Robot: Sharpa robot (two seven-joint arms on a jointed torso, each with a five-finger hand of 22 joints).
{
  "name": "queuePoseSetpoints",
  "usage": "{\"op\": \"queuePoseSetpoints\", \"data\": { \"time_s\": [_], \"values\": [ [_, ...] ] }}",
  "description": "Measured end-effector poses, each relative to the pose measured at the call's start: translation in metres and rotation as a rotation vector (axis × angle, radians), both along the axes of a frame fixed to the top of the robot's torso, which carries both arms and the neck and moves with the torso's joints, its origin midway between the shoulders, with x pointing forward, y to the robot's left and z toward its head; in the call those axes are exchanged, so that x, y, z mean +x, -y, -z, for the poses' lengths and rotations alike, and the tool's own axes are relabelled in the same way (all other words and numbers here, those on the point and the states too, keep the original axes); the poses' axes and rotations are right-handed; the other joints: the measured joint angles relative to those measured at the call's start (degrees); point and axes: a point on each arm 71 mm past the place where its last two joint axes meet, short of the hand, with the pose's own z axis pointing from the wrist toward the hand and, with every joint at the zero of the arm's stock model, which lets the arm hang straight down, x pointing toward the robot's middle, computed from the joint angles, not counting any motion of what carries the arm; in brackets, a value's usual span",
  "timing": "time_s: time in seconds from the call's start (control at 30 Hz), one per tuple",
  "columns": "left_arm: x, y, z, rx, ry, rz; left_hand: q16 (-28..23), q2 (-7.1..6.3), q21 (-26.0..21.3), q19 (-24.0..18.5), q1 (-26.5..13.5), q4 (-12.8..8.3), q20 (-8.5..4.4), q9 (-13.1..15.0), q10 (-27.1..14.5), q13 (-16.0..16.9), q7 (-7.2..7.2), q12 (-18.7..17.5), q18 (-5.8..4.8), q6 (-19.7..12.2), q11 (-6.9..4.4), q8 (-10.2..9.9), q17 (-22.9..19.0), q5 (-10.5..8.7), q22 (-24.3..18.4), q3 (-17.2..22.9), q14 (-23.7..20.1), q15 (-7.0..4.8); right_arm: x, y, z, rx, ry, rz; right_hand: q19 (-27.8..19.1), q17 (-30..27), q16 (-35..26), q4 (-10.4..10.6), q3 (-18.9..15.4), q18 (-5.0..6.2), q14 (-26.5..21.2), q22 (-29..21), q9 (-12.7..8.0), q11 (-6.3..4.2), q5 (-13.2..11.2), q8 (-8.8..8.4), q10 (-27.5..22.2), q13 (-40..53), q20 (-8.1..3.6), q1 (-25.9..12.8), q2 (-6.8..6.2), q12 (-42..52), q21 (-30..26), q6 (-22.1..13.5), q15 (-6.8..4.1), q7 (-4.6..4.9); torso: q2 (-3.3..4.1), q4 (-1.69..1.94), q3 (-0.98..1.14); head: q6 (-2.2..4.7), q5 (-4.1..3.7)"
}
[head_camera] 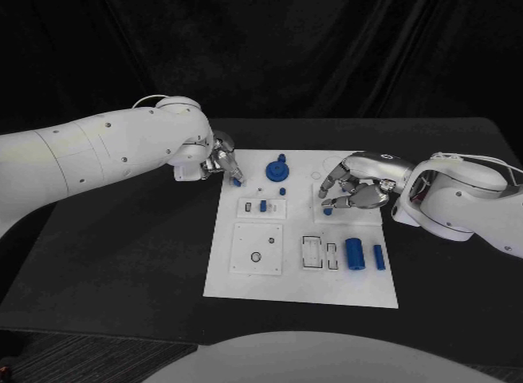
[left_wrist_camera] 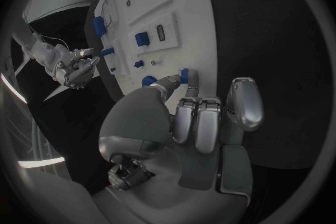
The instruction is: Assemble the parts on the task board
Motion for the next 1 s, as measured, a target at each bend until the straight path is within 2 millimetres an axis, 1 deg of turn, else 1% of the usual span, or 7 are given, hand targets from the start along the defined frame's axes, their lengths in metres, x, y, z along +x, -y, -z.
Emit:
{"op": "queuePoseSetpoints", "data": {
  "time_s": [0.03,0.1,0.27,0.4,0.5,0.57,1.0],
  "values": [
    [0.0,-0.001,0.0,0.0,0.0,0.0,0.0,-0.09,0.0,0.0,-0.1,0.1,0.0,0.1,0.0,0.0,-0.02,0.0,0.0,0.0,0.0,0.0,0.0,0.43,0.0,0.1,0.0,0.0,0.0,0.0,0.0,-0.001,-0.001,0.0,0.0,0.0,0.0,0.0,0.0,0.27,0.0,0.0,0.0,0.0,0.0,0.0,0.0,0.0,0.0,0.0,0.0,0.0,0.0,0.0,0.0,0.0,0.0,0.0,0.0,0.0,-0.01],
    [-0.001,-0.001,0.0,-0.002,-0.001,0.001,0.0,-0.93,0.0,0.0,-0.9,-0.8,0.0,0.5,0.0,0.0,-0.11,0.0,0.0,-0.1,0.0,0.5,0.0,1.74,0.0,2.3,0.0,0.0,0.0,0.0,0.0,-0.002,-0.002,0.001,-0.2,-0.2,-0.3,0.0,0.0,0.27,0.0,0.0,0.0,0.0,0.0,0.0,0.0,0.0,0.21,0.0,0.0,0.0,-0.4,0.0,0.0,0.0,0.0,0.0,0.0,0.0,0.04],
    [-0.004,-0.004,0.0,-0.006,0.0,0.001,0.0,-1.51,0.0,0.0,-1.5,-0.2,0.0,1.0,0.0,0.0,-0.11,0.0,0.0,-0.1,0.0,0.6,0.0,3.44,0.0,2.9,0.0,0.0,0.0,0.001,0.0,-0.004,-0.004,0.002,-0.2,-0.4,-0.3,0.0,0.0,0.26,0.0,0.0,0.0,0.0,0.0,0.0,0.0,0.0,0.2,0.0,0.0,0.0,-0.4,0.0,0.0,0.0,-0.03,-0.04,-0.01,0.0,0.05],
    [-0.008,-0.007,0.0,-0.012,0.002,0.001,0.0,-1.5,0.0,0.0,-1.5,-0.2,0.0,1.1,0.0,0.0,-0.09,0.0,0.0,-0.1,0.0,0.6,0.0,3.48,0.0,2.9,0.0,0.0,0.0,0.001,0.001,-0.006,-0.006,0.005,-0.2,-0.6,-0.7,0.0,0.0,0.26,-0.2,0.0,0.0,0.0,0.0,0.0,-0.4,0.0,0.2,0.0,0.0,-0.3,-0.8,0.0,-0.17,0.0,-0.05,-0.09,-0.01,0.0,0.05],
    [-0.012,-0.011,0.0,-0.019,0.005,-0.002,0.0,-1.88,0.0,0.0,-1.9,-1.2,0.0,1.2,0.0,0.0,-0.07,-0.4,0.0,-0.1,0.0,0.6,0.0,3.48,0.0,4.2,0.0,0.0,0.0,0.002,0.001,-0.008,-0.007,0.007,-0.4,-0.8,-0.7,0.0,0.0,0.26,-0.4,0.0,0.0,-0.01,0.0,0.0,-0.4,0.0,-0.01,0.0,0.0,-0.3,-1.1,0.0,0.03,0.0,-0.09,-0.09,-0.01,0.0,-0.04],
    [-0.016,-0.013,-0.001,-0.024,0.009,-0.003,0.0,-2.18,0.0,0.0,-2.2,-1.0,0.0,1.2,0.0,0.0,-0.07,-0.4,0.0,-0.1,0.0,0.7,0.0,3.48,0.0,4.5,0.0,0.0,0.0,0.002,0.001,-0.008,-0.008,0.009,-0.4,-0.9,-0.9,0.0,0.0,0.26,-0.4,0.0,0.0,-0.01,0.0,0.0,-0.4,0.0,-0.01,0.0,0.0,-0.3,-1.1,0.0,0.03,0.0,-0.1,-0.09,-0.01,0.0,-0.08],
    [-0.044,-0.012,-0.01,-0.058,0.054,-0.011,0.0,-1.72,0.5,0.2,-3.3,-1.0,-0.22,1.2,0.0,0.0,-0.03,-0.4,0.0,-0.1,0.0,0.7,0.0,3.02,0.0,5.5,-0.2,-0.21,-0.001,0.003,0.002,-0.014,-0.017,0.012,-0.6,-1.0,-1.1,0.0,0.0,0.25,-0.4,0.0,0.0,-0.01,0.0,0.0,-0.4,-0.1,0.2,0.0,0.0,-0.3,-1.4,0.0,0.03,0.0,-0.14,-0.12,0.04,0.0,-0.04]
  ]
}}
